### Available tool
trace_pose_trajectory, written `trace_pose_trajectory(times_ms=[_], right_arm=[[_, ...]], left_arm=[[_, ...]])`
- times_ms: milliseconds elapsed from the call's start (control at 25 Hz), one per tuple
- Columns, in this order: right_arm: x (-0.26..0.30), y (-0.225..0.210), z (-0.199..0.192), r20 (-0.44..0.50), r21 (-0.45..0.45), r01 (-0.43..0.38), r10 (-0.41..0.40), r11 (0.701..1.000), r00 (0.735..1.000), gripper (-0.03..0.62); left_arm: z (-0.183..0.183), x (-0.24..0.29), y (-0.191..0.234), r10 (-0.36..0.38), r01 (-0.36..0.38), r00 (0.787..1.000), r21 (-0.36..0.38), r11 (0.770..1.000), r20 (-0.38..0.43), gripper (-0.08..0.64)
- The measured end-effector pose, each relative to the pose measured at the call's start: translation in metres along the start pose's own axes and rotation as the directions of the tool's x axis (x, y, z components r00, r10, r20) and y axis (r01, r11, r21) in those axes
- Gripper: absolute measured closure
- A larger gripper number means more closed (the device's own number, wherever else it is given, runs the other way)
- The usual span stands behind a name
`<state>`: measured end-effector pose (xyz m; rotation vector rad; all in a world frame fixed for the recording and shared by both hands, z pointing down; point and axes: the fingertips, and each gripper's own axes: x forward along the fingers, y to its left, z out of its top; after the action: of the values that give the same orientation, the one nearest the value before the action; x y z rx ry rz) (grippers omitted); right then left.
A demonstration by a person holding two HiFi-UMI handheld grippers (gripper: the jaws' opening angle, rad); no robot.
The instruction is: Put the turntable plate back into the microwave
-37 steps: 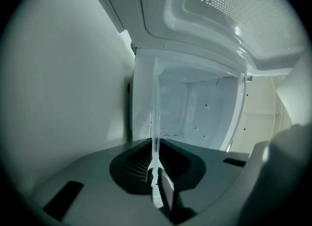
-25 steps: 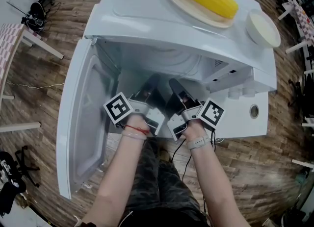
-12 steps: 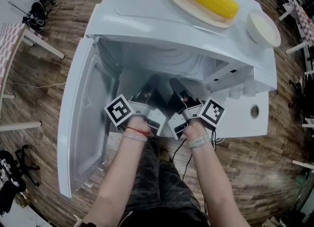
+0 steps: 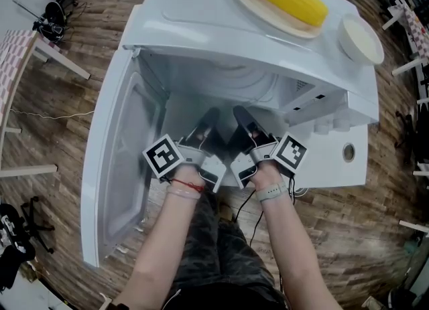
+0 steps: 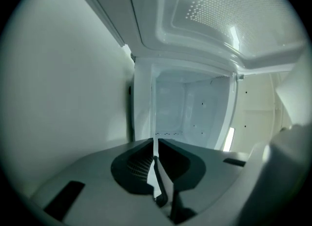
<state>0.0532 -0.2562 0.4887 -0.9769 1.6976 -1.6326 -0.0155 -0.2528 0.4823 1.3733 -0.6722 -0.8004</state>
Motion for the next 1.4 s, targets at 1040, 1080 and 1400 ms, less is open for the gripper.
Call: trace_pose_trajectory(times_ms=[1040, 1080, 1400], right_arm=[[-0.041, 0.012, -0.041, -0.148, -0.366, 0.073, -0.135, 0.928, 0.980, 0.545], [-0.042, 0.012, -0.044, -0.153, -0.383, 0.076, -0.144, 0.921, 0.978, 0.545], [-0.054, 0.018, -0.066, -0.191, -0.494, 0.062, -0.178, 0.867, 0.965, 0.545]], left_arm=[[-0.051, -0.035, -0.005, 0.160, -0.068, 0.968, 0.411, 0.909, -0.195, 0.548], [-0.052, -0.037, -0.005, 0.167, -0.070, 0.966, 0.421, 0.905, -0.197, 0.548], [-0.063, -0.060, -0.002, 0.223, -0.089, 0.952, 0.505, 0.859, -0.211, 0.548]])
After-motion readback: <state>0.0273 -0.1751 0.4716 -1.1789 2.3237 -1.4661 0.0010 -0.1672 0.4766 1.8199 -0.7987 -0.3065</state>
